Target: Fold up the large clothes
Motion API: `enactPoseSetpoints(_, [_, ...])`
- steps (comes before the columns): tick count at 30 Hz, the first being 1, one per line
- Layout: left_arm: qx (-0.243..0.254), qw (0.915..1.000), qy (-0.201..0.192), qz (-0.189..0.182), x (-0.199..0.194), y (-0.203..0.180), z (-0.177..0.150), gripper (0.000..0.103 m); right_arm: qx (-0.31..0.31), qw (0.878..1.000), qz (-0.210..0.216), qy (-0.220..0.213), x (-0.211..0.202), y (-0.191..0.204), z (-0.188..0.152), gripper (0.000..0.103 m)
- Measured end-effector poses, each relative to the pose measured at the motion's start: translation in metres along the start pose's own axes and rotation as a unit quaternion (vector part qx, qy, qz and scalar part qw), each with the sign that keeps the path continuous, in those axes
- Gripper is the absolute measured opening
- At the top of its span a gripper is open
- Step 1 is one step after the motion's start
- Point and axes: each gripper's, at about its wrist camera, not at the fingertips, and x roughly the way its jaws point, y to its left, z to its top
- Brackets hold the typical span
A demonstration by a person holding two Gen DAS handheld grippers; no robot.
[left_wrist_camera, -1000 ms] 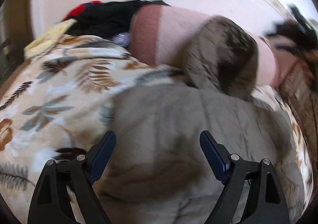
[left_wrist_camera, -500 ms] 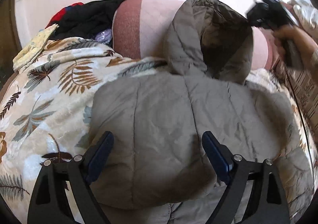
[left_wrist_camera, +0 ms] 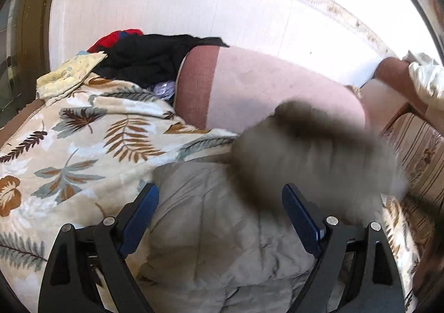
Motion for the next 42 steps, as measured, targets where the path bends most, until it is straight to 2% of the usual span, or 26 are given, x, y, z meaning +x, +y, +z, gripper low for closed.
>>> enactPoseSetpoints(3, [0.01,0.999,0.022,-0.037,0.017,-0.018,-0.009,0.09,0.023,0.999,-0.003,0.04,0.023,-0.005,-0.048,0.005])
enactPoseSetpoints(6, [0.019,0.9967,0.059,-0.053,0.044,-0.035,-0.026,0.09,0.043,0.997,-0.009,0.067,0.05,-0.013,-0.069,0.005])
enactPoseSetpoints(7, [0.034,0.9936,0.093,-0.054,0.062,-0.043,-0.037,0.09,0.04,0.996,-0.003,0.08,0.058,-0.013,-0.07,0.005])
enactPoseSetpoints(8, [0.045,0.9919,0.107,-0.05,0.07,-0.048,-0.043,0.09,0.035,0.996,-0.007,0.08,0.06,-0.013,-0.068,0.006])
enactPoseSetpoints(9, [0.08,0.9891,0.123,-0.012,0.084,-0.057,-0.055,0.09,0.033,0.997,-0.015,0.075,0.06,-0.013,-0.067,0.006])
enactPoseSetpoints(11, [0.122,0.985,0.119,0.028,0.089,-0.066,-0.064,0.094,0.032,0.996,-0.017,0.076,0.058,-0.015,-0.063,0.012])
enactPoseSetpoints(15, [0.106,0.9868,0.12,0.021,0.086,-0.061,-0.062,0.096,0.03,0.996,-0.029,0.082,0.042,-0.019,-0.055,0.014])
enactPoseSetpoints(18, [0.107,0.9869,0.118,0.025,0.085,-0.06,-0.065,0.096,0.033,0.998,-0.045,0.035,0.014,-0.013,-0.045,0.014])
enactPoseSetpoints(20, [0.112,0.9865,0.116,0.028,0.083,-0.061,-0.066,0.096,0.039,0.999,-0.035,-0.014,-0.004,-0.007,-0.037,0.021])
enactPoseSetpoints(21, [0.114,0.9864,0.115,0.029,0.082,-0.061,-0.067,0.096,0.035,0.999,-0.019,-0.031,-0.009,-0.002,-0.034,0.03])
enactPoseSetpoints(22, [0.115,0.9863,0.115,0.03,0.081,-0.061,-0.067,0.096,0.03,0.999,-0.016,-0.034,-0.011,0.004,-0.031,0.033])
enactPoseSetpoints(23, [0.115,0.9863,0.115,0.03,0.08,-0.061,-0.067,0.096,0.029,0.999,-0.023,-0.036,-0.01,0.007,-0.029,0.033])
enactPoseSetpoints(25, [0.113,0.9864,0.116,0.029,0.08,-0.06,-0.067,0.096,0.039,0.998,-0.011,-0.045,-0.01,0.008,-0.027,0.033])
enactPoseSetpoints(28, [0.109,0.987,0.115,0.028,0.074,-0.059,-0.062,0.096,0.051,0.998,0.021,-0.035,0.004,0.009,-0.024,0.033])
enactPoseSetpoints(30, [0.111,0.9886,0.1,0.021,0.062,-0.061,-0.057,0.096,0.047,0.998,0.017,-0.024,0.019,0.011,-0.031,0.033])
enactPoseSetpoints(32, [0.117,0.991,0.066,0.01,0.044,-0.066,-0.05,0.096,0.054,0.998,0.02,0.0,0.042,0.012,-0.042,0.033])
enactPoseSetpoints(35, [0.128,0.9913,0.025,-0.019,0.021,-0.08,-0.044,0.096,0.071,0.995,0.031,0.058,0.076,0.009,-0.059,0.033])
enactPoseSetpoints(37, [0.136,0.9895,0.015,-0.047,0.016,-0.091,-0.045,0.096,0.074,0.995,0.034,0.061,0.081,0.011,-0.065,0.034])
enactPoseSetpoints(39, [0.147,0.9872,0.028,-0.054,0.024,-0.1,-0.053,0.096,0.068,0.995,0.034,0.06,0.081,0.012,-0.065,0.034])
enactPoseSetpoints(42, [0.167,0.9829,0.072,-0.028,0.051,-0.106,-0.07,0.096,0.074,0.994,0.042,0.061,0.083,0.01,-0.068,0.034])
